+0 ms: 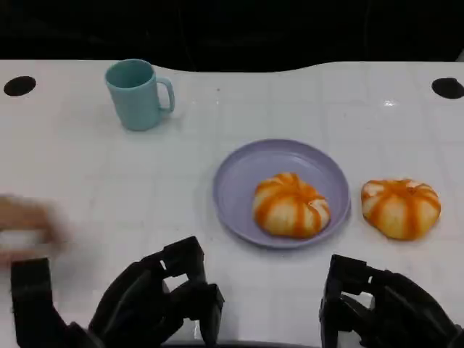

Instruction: Grasp the bread from the table and place it into the plate.

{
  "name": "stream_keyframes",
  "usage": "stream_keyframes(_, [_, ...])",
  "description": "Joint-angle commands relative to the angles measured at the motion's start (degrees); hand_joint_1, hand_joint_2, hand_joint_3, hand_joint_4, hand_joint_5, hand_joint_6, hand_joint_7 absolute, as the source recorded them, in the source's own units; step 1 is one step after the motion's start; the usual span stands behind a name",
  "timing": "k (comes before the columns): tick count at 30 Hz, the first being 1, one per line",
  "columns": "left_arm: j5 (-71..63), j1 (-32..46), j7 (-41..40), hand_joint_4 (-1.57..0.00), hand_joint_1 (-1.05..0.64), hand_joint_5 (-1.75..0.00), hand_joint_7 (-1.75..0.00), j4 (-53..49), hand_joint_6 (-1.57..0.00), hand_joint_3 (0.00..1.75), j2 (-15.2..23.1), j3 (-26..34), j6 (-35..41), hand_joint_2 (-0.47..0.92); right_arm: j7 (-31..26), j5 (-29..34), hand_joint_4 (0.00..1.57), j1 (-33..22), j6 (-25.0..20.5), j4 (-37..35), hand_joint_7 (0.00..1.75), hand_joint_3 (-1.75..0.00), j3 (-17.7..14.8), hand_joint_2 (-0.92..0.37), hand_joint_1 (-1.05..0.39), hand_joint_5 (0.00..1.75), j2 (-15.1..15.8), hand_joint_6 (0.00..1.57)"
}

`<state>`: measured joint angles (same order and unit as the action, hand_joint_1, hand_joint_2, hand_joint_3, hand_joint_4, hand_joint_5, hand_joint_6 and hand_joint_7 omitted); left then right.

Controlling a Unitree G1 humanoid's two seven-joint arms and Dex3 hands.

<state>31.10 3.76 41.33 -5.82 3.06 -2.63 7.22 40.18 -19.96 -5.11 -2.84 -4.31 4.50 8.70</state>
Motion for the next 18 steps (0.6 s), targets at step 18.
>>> stream_keyframes(18, [-0.1,-0.1,1.0,-0.90,-0.66,-1.75,-1.75,0.6,-0.68,0.19,0.9,1.6,0.3,0.92,0.0,0.6,0.62,0.5,1.7,-1.3,1.70,-0.46,0.3,-0.92,-0.49,1.75,0.1,0.44])
